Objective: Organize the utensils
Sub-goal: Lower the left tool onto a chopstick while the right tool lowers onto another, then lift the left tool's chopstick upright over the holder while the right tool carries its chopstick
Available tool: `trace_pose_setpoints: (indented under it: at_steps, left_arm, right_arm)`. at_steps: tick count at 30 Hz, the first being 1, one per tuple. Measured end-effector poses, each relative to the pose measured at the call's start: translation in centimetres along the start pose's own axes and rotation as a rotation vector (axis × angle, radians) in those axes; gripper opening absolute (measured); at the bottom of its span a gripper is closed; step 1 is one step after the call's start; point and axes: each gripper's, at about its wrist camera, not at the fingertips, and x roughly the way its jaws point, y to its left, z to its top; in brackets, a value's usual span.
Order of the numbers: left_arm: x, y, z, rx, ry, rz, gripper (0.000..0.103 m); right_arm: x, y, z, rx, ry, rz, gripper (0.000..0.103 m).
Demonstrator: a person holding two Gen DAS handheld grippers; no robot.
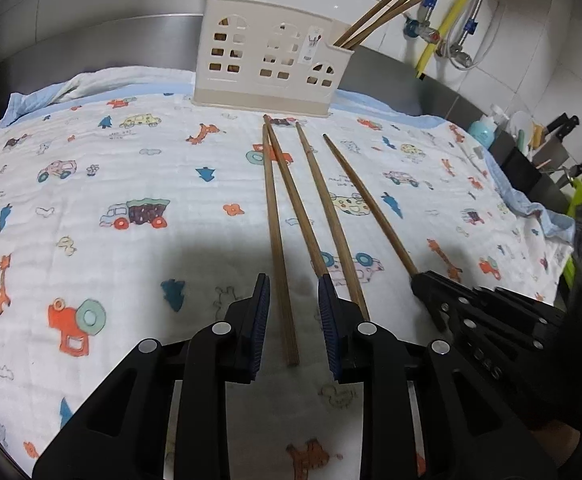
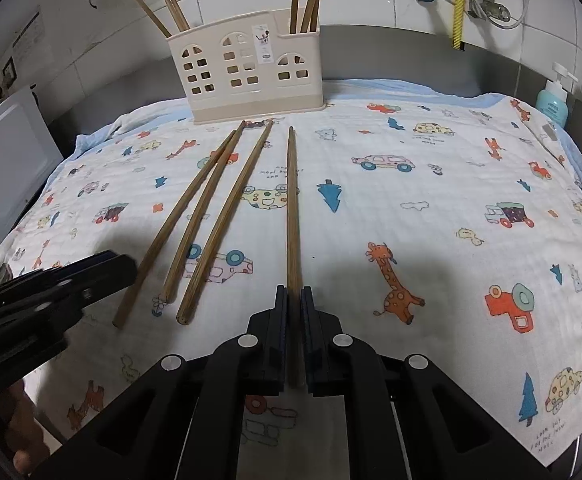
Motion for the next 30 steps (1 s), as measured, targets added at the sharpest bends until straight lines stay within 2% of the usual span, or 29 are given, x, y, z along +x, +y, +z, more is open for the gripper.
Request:
trace_pose_setpoints:
  at_steps: [14,18,23,30]
  left_arm:
    - [1.9,-0.3,0.3,-0.012,0.022,0.046,0.024]
    - [2.1,-0.6,0.4,0.016,0.023,0.097,0.01]
    - [1.8,0.1,0.8,0.005,0.039,0.089,0.006]
    - [-2.2,0.1,2.0,0.045,-0.055,0.068,0.006]
  right_arm:
    - [-0.1,-0.3,-0.2,-0.001,-0.014,0.034,0.008]
    - [0.0,-0.3,-0.3,-0.005,-0.015,0.033,0.008]
    - [-0.2,-0.2,-0.1,-0.015,-0.015,0.033,0.007]
    - [-3.4,-0.2,1.1,-0.038,-0.09,0.021,0.007]
